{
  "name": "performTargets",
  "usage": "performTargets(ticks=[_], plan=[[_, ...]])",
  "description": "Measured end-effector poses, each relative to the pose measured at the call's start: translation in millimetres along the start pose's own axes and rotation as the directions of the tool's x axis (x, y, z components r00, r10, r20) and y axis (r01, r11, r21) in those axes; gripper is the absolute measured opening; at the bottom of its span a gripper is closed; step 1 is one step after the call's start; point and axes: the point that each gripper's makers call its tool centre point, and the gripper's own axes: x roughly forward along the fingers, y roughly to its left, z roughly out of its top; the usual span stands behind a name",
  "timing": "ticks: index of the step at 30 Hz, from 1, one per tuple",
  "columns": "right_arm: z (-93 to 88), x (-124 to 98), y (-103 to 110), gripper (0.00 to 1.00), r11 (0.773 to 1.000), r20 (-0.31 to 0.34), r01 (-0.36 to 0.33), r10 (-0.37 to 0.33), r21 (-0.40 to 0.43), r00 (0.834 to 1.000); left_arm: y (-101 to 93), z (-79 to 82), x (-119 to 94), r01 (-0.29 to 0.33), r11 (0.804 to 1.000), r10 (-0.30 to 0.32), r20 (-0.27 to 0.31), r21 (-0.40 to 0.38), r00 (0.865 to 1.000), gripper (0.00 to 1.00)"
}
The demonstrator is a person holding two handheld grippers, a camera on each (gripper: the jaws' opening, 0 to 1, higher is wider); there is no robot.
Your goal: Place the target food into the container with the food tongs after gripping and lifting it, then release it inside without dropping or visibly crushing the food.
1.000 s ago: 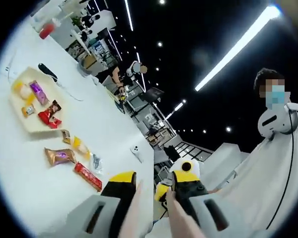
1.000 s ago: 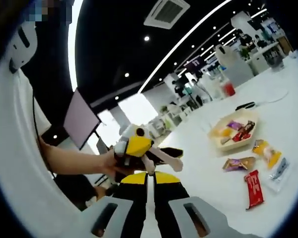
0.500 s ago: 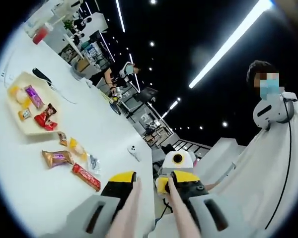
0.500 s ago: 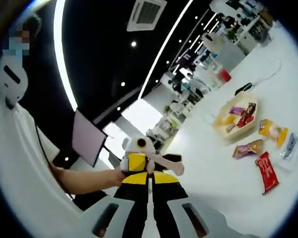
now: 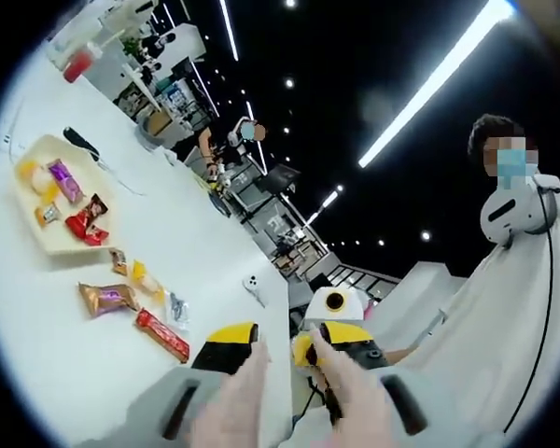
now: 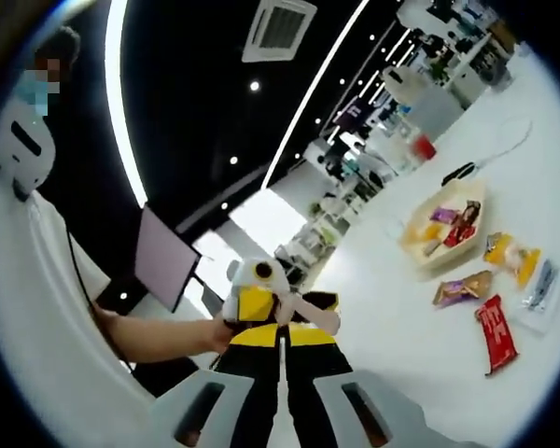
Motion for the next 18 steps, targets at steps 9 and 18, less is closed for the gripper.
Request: performTargets(ticks=[9,18], plan=[[-6.8,-3.2,-9.2,0.00,0.997,-0.029,0.058,-0.059,-0.047,0.998,5.1,-5.9,9.0,-0.019,0.994,0.023,-0.031,0.111,0.999,0.23],[5.8,-25.2,-27.7,0.08,0.985,0.044,0.165,-0.162,-0.059,0.986,9.7,11.4,1.6,-0.041,0.963,0.050,-0.025,0.268,0.998,0.24]])
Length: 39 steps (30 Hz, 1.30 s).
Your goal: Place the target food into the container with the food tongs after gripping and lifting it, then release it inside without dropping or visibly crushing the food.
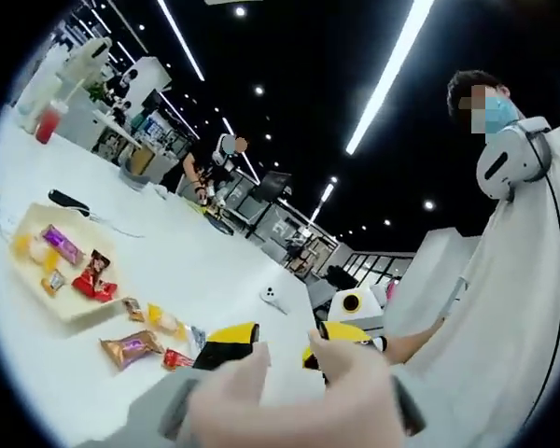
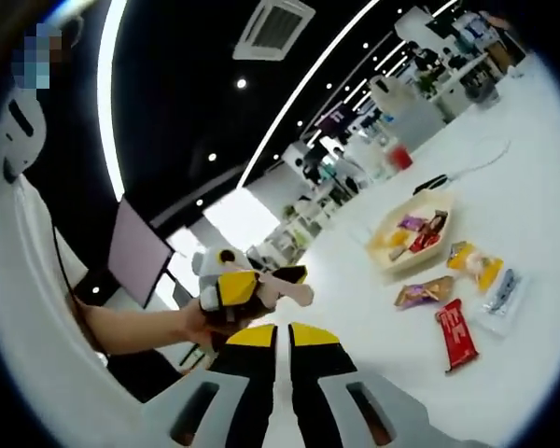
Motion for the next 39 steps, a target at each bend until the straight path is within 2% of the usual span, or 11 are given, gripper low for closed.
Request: performTargets(ticks=[4,6,12,14,16,21,22,25,31,33,39], plan=[[11.8,-3.5,-1.4,0.13,1.000,0.053,0.015,-0.014,-0.012,0.999,-9.0,3.5,5.2,0.038,0.999,-0.037,-0.019,0.021,0.999,0.25],[23.4,-4.1,8.5,0.21,0.999,0.096,-0.029,0.031,-0.014,0.995,-26.6,6.6,9.1,0.115,0.993,-0.115,-0.018,0.006,0.993,0.25],[32.7,-10.3,31.4,0.32,0.986,0.116,-0.164,0.165,-0.013,0.979,-43.5,19.7,6.3,0.192,0.981,-0.191,0.030,-0.037,0.981,0.25],[32.9,-10.2,45.1,0.46,0.972,0.114,-0.231,0.227,0.029,0.967,-43.6,16.7,6.0,0.186,0.982,-0.186,0.013,-0.033,0.982,0.25],[29.1,-5.0,45.8,0.57,0.978,0.094,-0.210,0.209,-0.003,0.973,-47.9,12.2,5.4,0.202,0.978,-0.202,-0.004,-0.044,0.979,0.25],[14.1,-0.1,46.1,0.35,0.978,0.033,-0.209,0.209,0.005,0.977,-63.5,6.8,10.0,0.244,0.968,-0.245,-0.021,-0.062,0.969,0.25],[13.2,-2.2,54.3,0.33,0.967,0.033,-0.254,0.252,0.037,0.967,-65.8,5.3,10.9,0.249,0.967,-0.251,-0.028,-0.064,0.968,0.26],[10.7,-6.5,57.5,0.25,0.954,0.015,-0.256,0.257,0.155,0.966,-70.1,3.8,10.8,0.261,0.962,-0.264,-0.030,-0.080,0.964,0.24],[15.6,-13.6,57.6,0.21,0.977,0.052,-0.209,0.211,-0.042,0.976,-72.1,-4.9,12.6,0.244,0.965,-0.250,-0.058,-0.094,0.967,0.22],[17.9,-15.8,56.8,0.20,0.973,0.062,-0.181,0.191,-0.146,0.980,-70.5,-8.9,14.2,0.221,0.963,-0.234,-0.071,-0.154,0.970,0.22],[16.2,-20.2,57.5,0.22,0.977,0.049,-0.195,0.200,-0.080,0.979,-75.0,-8.0,18.9,0.220,0.966,-0.230,-0.062,-0.139,0.971,0.22]])
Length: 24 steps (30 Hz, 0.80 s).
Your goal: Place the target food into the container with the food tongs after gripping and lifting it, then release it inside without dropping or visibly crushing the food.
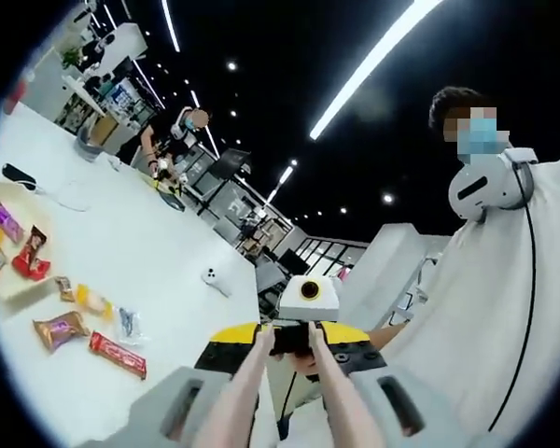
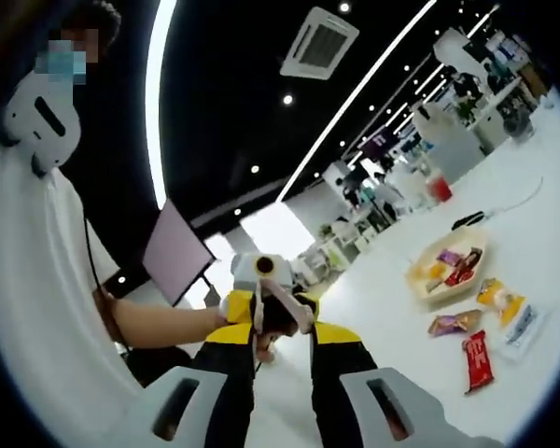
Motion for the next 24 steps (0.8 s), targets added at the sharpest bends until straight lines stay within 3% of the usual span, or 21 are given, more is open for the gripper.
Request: performTargets(ticks=[4,9,11,15,17,18,21,22,23,24], plan=[[-5.0,-2.2,1.5,0.23,0.999,-0.039,-0.010,0.012,0.050,0.999,-1.3,-4.1,0.7,-0.006,1.000,0.006,-0.011,0.003,1.000,0.23],[-3.4,-0.9,1.7,0.25,0.998,-0.034,-0.020,0.022,0.058,0.999,-2.7,-3.1,0.1,-0.010,1.000,0.010,-0.006,-0.013,1.000,0.23],[-3.5,0.0,-2.9,0.26,0.998,-0.030,0.001,0.001,0.055,1.000,3.0,-2.2,-1.4,-0.028,0.999,0.028,-0.002,-0.023,1.000,0.24],[-10.9,-6.1,-19.1,0.22,0.996,-0.042,0.080,-0.078,0.033,0.996,19.6,7.3,-5.8,-0.103,0.993,0.101,0.044,0.059,0.994,0.25],[-12.7,-12.0,-25.0,0.23,0.993,-0.041,0.114,-0.112,0.043,0.993,31.6,18.4,-12.9,-0.164,0.980,0.154,0.089,0.109,0.984,0.25],[-12.7,-15.5,-29.1,0.23,0.989,-0.034,0.138,-0.136,0.049,0.990,41.5,22.4,-17.5,-0.213,0.965,0.199,0.104,0.152,0.974,0.25],[-14.5,-25.4,-36.9,0.23,0.983,-0.023,0.176,-0.175,0.058,0.984,69.2,14.0,-27.5,-0.327,0.907,0.331,0.033,0.267,0.943,0.26],[-16.5,-28.8,-39.8,0.23,0.979,-0.025,0.191,-0.190,0.066,0.982,77.5,12.1,-29.4,-0.354,0.878,0.368,0.020,0.322,0.930,0.26],[-16.9,-29.4,-40.2,0.23,0.979,-0.025,0.193,-0.191,0.067,0.981,80.0,11.5,-29.9,-0.360,0.870,0.377,0.016,0.335,0.926,0.26],[-18.8,-30.9,-41.3,0.23,0.977,-0.031,0.200,-0.198,0.074,0.980,87.3,10.7,-31.6,-0.386,0.855,0.407,0.014,0.346,0.913,0.26]])
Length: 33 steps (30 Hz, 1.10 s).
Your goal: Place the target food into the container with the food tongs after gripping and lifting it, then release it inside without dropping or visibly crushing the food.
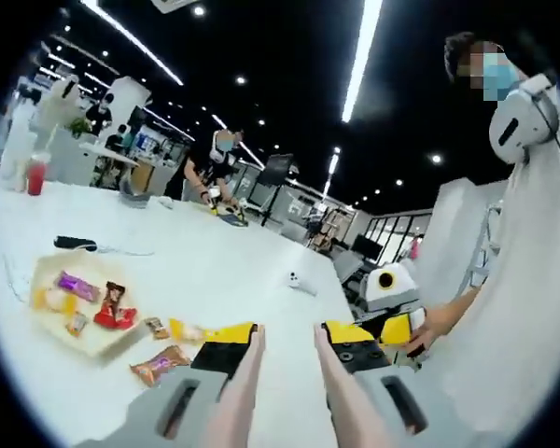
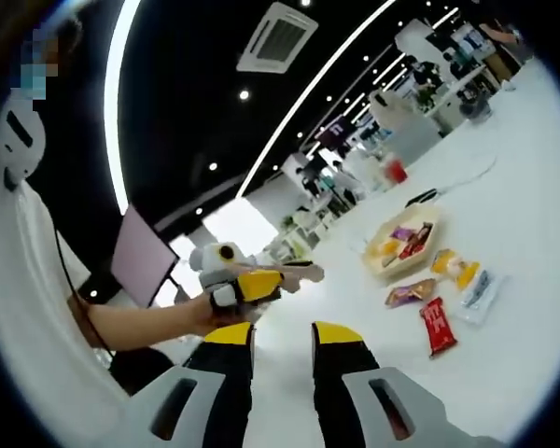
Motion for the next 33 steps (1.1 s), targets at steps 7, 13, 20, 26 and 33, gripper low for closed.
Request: performTargets(ticks=[7,13,20,26,33], plan=[[-8.9,-5.2,-6.6,0.22,0.998,-0.028,0.057,-0.057,0.001,0.998,32.0,-15.4,11.3,-0.064,0.996,0.069,-0.066,0.068,0.995,0.26],[-16.7,-7.9,-11.4,0.24,0.995,-0.064,0.091,-0.093,-0.036,0.994,49.5,-21.9,22.8,-0.051,0.994,0.063,-0.116,0.099,0.991,0.26],[-16.9,-9.6,-15.5,0.24,0.994,-0.059,0.106,-0.107,-0.018,0.993,69.5,-33.6,30.0,-0.027,0.989,0.056,-0.201,0.144,0.978,0.26],[-17.6,-9.5,-23.4,0.24,0.991,-0.049,0.137,-0.137,-0.005,0.989,85.5,-46.3,39.0,0.006,0.980,0.052,-0.290,0.197,0.955,0.26],[-17.9,-7.5,-34.0,0.24,0.986,-0.045,0.168,-0.167,0.008,0.985,101.5,-52.5,53.8,0.028,0.976,0.046,-0.331,0.216,0.943,0.26]])
